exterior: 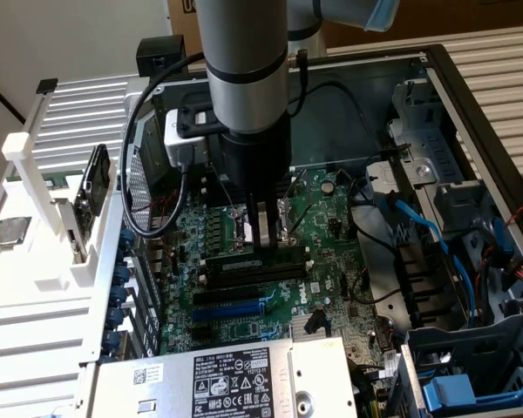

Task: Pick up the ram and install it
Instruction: 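Insert the ram into the slot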

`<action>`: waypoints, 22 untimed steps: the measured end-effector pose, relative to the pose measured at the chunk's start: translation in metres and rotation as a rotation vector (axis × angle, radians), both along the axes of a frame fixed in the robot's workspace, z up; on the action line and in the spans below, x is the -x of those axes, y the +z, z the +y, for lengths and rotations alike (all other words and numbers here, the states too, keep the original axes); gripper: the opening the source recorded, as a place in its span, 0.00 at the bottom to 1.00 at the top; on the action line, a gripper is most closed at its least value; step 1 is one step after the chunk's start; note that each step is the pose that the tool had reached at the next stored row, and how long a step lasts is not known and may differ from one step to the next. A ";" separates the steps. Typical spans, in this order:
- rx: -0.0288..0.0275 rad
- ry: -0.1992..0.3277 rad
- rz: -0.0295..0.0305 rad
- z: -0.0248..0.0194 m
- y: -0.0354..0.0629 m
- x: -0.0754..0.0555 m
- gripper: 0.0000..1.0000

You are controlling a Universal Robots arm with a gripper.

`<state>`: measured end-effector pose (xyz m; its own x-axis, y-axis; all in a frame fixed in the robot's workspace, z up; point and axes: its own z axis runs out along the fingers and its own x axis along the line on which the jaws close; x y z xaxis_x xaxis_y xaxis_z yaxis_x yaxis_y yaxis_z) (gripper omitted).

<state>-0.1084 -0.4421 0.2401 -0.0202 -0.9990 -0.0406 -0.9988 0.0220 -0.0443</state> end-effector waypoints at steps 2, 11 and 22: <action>0.0000 -0.002 -0.0003 0.0001 -0.0003 0.000 0.12; 0.0000 -0.003 -0.0004 0.0001 -0.0008 0.001 0.12; 0.0000 -0.003 -0.0004 0.0010 -0.0023 0.001 0.12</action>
<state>-0.1090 -0.4412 0.2378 -0.0236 -0.9989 -0.0406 -0.9987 0.0254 -0.0447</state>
